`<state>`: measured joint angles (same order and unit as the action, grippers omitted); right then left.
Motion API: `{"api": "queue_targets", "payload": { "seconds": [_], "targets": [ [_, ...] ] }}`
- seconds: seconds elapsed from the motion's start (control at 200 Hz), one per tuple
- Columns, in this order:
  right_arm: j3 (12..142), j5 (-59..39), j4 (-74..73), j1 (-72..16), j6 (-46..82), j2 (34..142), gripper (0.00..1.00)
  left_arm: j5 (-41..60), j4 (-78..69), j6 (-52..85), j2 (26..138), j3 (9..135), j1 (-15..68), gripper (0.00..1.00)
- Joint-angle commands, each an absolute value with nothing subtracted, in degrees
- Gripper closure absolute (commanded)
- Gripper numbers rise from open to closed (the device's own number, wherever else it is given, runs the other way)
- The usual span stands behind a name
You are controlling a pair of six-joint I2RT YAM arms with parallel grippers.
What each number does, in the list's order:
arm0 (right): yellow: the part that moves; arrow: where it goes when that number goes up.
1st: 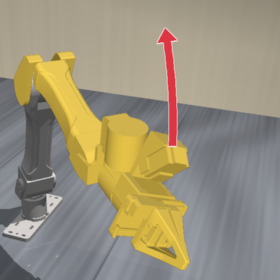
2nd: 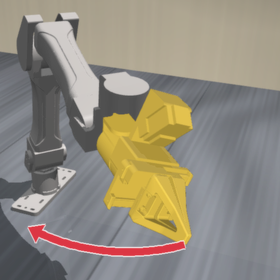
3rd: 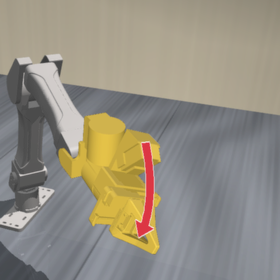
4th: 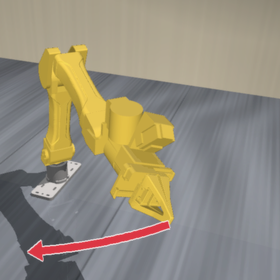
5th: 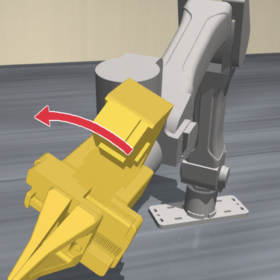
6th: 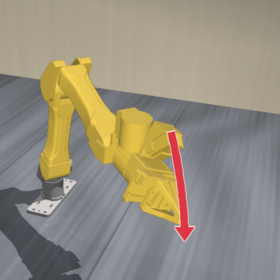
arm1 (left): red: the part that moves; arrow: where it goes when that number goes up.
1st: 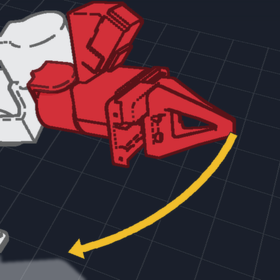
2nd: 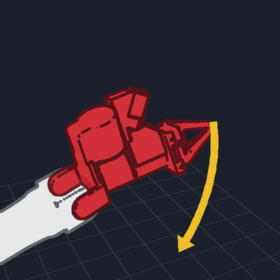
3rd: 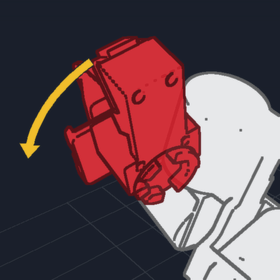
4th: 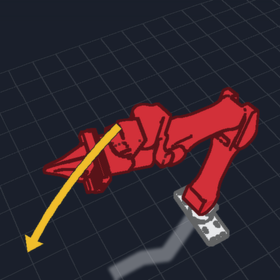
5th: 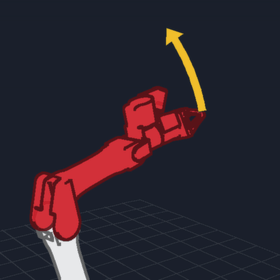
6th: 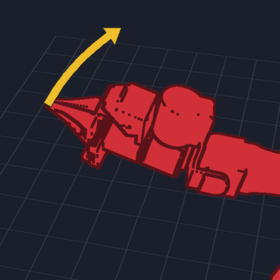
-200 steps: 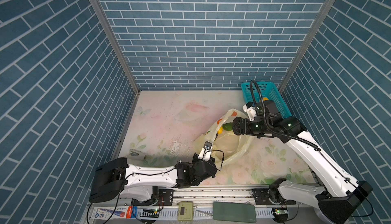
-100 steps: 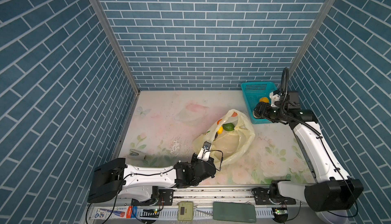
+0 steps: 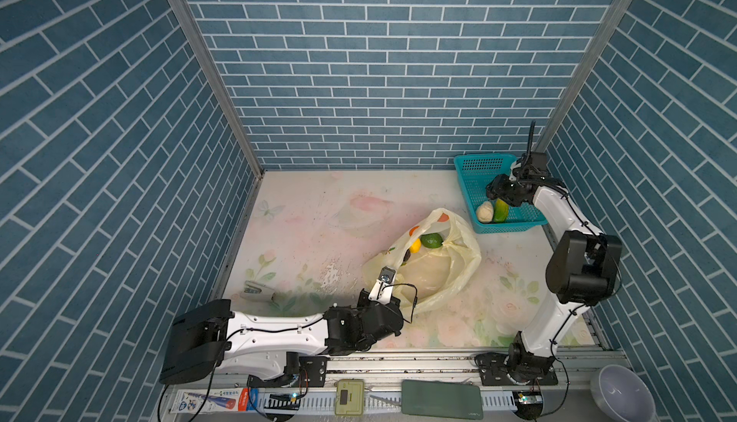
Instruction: Untie the knot of the plastic bag and take out the fruit
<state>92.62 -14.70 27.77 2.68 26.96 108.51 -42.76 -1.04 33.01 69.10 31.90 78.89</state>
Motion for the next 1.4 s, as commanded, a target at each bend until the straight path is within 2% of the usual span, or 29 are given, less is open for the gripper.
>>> {"api": "queue_targets", "payload": {
  "seconds": [0.0,0.405,0.72,0.925,1.175,1.39],
  "targets": [
    [98.23,-13.59,27.30,2.72,25.48,112.42,0.55,-43.38,0.43,33.00,68.43,31.29,78.76,1.00],
    [101.11,-12.23,29.21,2.81,25.49,116.36,0.34,-44.64,3.74,34.94,68.12,32.58,78.81,1.00],
    [100.57,-14.10,30.67,2.66,25.99,114.73,0.30,-45.62,6.43,35.21,68.41,34.76,78.75,1.00],
    [93.72,-15.36,31.92,1.42,25.69,106.32,0.30,-45.51,6.97,35.33,67.44,34.55,78.75,1.00],
    [82.80,-17.31,38.04,-1.61,23.56,90.56,0.31,-43.76,6.36,34.91,66.19,33.51,78.71,1.00],
    [73.40,-17.23,42.86,-11.33,25.89,75.06,0.32,-42.73,4.28,33.67,65.85,32.00,78.55,1.00]
  ]
}}
